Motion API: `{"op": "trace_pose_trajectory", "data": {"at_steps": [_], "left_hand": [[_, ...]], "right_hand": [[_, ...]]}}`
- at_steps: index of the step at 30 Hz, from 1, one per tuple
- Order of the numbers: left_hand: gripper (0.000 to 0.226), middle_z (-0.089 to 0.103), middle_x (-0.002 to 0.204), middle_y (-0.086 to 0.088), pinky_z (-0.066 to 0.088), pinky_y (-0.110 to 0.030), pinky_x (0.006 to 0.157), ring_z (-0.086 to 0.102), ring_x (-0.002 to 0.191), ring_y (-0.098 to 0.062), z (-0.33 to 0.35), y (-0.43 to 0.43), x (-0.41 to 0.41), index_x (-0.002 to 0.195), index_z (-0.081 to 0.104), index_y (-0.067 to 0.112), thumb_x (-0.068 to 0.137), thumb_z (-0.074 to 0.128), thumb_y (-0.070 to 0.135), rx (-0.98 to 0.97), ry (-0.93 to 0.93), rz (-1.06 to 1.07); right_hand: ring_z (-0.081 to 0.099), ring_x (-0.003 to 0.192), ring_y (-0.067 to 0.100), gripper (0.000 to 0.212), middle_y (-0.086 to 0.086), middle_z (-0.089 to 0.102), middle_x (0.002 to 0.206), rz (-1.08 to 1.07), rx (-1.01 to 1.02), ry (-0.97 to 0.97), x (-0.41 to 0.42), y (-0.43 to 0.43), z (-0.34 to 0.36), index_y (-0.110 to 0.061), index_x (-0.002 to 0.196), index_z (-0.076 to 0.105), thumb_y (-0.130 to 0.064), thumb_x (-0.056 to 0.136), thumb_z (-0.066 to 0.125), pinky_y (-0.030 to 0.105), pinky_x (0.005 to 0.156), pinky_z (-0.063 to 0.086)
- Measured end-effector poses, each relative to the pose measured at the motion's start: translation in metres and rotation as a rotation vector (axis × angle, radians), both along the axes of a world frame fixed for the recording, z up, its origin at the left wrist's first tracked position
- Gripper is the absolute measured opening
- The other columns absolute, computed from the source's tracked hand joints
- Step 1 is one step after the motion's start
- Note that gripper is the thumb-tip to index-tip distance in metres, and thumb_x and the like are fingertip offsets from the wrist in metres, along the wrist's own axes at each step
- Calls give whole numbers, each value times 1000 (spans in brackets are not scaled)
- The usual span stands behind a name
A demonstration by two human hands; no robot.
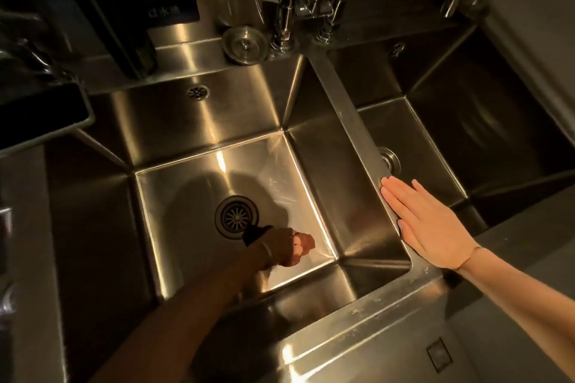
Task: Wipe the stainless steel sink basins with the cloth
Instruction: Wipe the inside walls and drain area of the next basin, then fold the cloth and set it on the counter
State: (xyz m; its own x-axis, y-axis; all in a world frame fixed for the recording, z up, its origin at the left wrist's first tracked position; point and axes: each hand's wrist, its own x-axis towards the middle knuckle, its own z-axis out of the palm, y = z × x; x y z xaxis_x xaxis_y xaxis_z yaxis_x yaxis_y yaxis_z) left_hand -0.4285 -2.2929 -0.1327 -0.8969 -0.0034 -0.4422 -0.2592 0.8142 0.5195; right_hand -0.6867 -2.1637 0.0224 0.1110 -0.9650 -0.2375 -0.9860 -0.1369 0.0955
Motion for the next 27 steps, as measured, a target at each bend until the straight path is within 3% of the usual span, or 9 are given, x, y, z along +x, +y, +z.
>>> {"op": "trace_pose_trajectory", "data": {"at_steps": [3, 6, 9, 15, 18, 20, 22, 25, 27], "left_hand": [[37, 41, 143, -4, 32, -40, 107, 35, 133, -21, 36, -6, 12, 134, 44, 12, 99, 38, 17, -217, -22, 38], [40, 40, 145, 2, 32, -38, 108, 31, 134, -18, 79, -9, 30, 135, 46, 20, 95, 46, 22, -282, 70, 187], [44, 41, 144, 1, 27, -32, 109, 34, 133, -20, 124, -3, 43, 136, 46, 21, 92, 52, 24, -264, 159, 306], [43, 51, 127, -2, 45, -31, 93, 53, 115, -23, 194, 29, 63, 123, 56, 25, 83, 66, 32, -261, 372, 747], [41, 36, 124, 7, 43, -24, 88, 39, 115, -12, 214, 41, 69, 122, 49, 35, 84, 56, 49, -285, 320, 920], [46, 36, 127, 1, 47, -30, 88, 29, 121, -17, 228, 51, 80, 131, 46, 32, 86, 55, 26, -331, 269, 932], [51, 45, 123, -1, 46, -34, 90, 32, 118, -20, 243, 63, 91, 130, 47, 25, 82, 53, 10, -384, 382, 953], [45, 52, 112, 1, 43, -32, 90, 38, 108, -15, 258, 76, 104, 117, 51, 18, 76, 54, 2, -375, 517, 1135], [38, 52, 104, 4, 43, -26, 85, 37, 98, -7, 266, 81, 116, 109, 52, 19, 75, 57, 4, -364, 526, 1242]], "right_hand": [[34, 137, 25, 53, 12, 41, 146, 21, -4, 37, 6, -1, 7, -5, 140, 36, -28, 93, 25, 40, 116, 12], [46, 131, 25, 48, 12, 50, 139, 24, -39, 17, 16, -6, 23, -7, 134, 49, -26, 92, 34, 47, 117, 21], [49, 128, 28, 51, 13, 50, 139, -11, -81, -132, 33, -14, 40, -8, 134, 50, -14, 85, 62, 44, 113, 22], [17, 144, 14, 58, -2, 25, 155, 101, 7, -366, 62, -42, 64, -19, 148, 26, -19, 95, 48, 23, 114, -3], [16, 144, 9, 61, -6, 23, 155, 189, 87, -412, 76, -56, 74, -24, 149, 21, -25, 95, 49, 21, 115, 6], [20, 142, 8, 65, -8, 24, 154, 255, 149, -468, 90, -65, 84, -28, 149, 20, -31, 94, 54, 21, 113, 16], [26, 139, 8, 69, -10, 28, 153, 332, 194, -528, 109, -73, 94, -30, 148, 21, -37, 91, 58, 22, 111, 23], [38, 130, 7, 66, -10, 43, 143, 416, 220, -603, 144, -80, 105, -32, 143, 33, -45, 86, 62, 22, 104, 30], [51, 116, 12, 48, -7, 59, 125, 437, 201, -642, 167, -84, 109, -30, 130, 49, -44, 86, 62, 25, 95, 41]]}}
